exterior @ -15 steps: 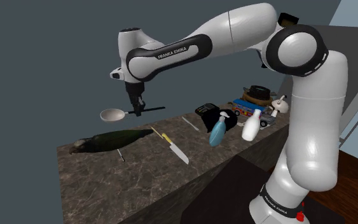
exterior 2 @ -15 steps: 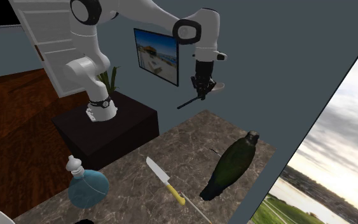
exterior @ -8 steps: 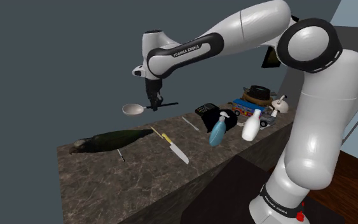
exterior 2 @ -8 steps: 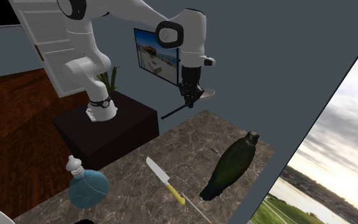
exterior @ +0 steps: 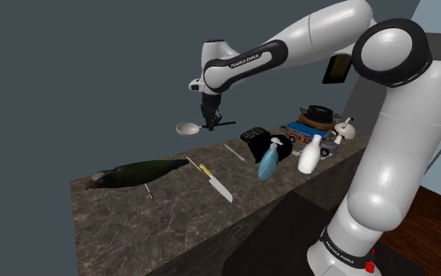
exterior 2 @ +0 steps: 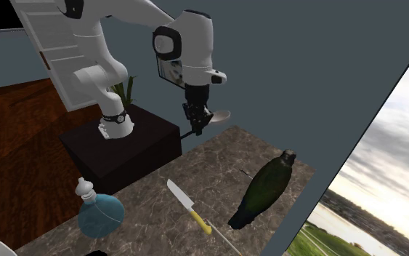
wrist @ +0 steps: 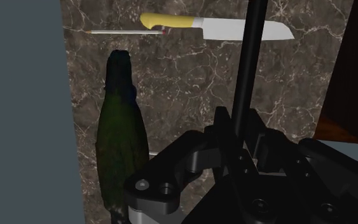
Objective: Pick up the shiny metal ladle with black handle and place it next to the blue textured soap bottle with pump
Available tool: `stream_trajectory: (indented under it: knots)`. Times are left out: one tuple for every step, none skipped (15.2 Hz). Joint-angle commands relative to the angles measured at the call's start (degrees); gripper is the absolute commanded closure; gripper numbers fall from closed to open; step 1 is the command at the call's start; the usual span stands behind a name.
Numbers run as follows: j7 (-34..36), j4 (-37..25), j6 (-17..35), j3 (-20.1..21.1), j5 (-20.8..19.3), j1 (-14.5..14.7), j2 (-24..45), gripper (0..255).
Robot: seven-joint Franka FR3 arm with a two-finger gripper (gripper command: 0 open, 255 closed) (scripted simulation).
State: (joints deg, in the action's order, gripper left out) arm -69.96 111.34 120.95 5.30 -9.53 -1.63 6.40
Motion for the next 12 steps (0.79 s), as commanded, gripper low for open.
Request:
stream_trajectory:
  knots:
    - [-2.9,0.7,0.8,-1.2,0.3,-1.6,-0.3,255]
    - [-4.3,1.0,1.0,-1.7,0.5,-2.3,-0.5,255]
    - [-5.6,1.2,1.3,-2.3,0.7,-3.1,-0.7,255]
    - [-7.0,1.3,1.5,-2.9,0.8,-3.8,-0.7,255]
    - [-8.4,1.4,1.8,-3.5,1.0,-4.5,-0.8,255]
    - [-9.8,1.4,2.0,-4.1,1.2,-5.3,-0.7,255]
    - [-11.2,1.3,2.1,-4.6,1.4,-6.0,-0.7,255]
    - [-12.6,1.2,2.3,-5.2,1.5,-6.8,-0.5,255]
    - [-14.0,1.0,2.5,-5.8,1.7,-7.5,-0.4,255]
    - [-15.4,0.8,2.6,-6.3,2.0,-8.3,-0.1,255]
    - [-17.3,0.3,2.7,-7.1,2.3,-9.3,0.2,255]
    - [-17.2,0.8,3.4,-7.1,2.2,-9.3,0.5,255]
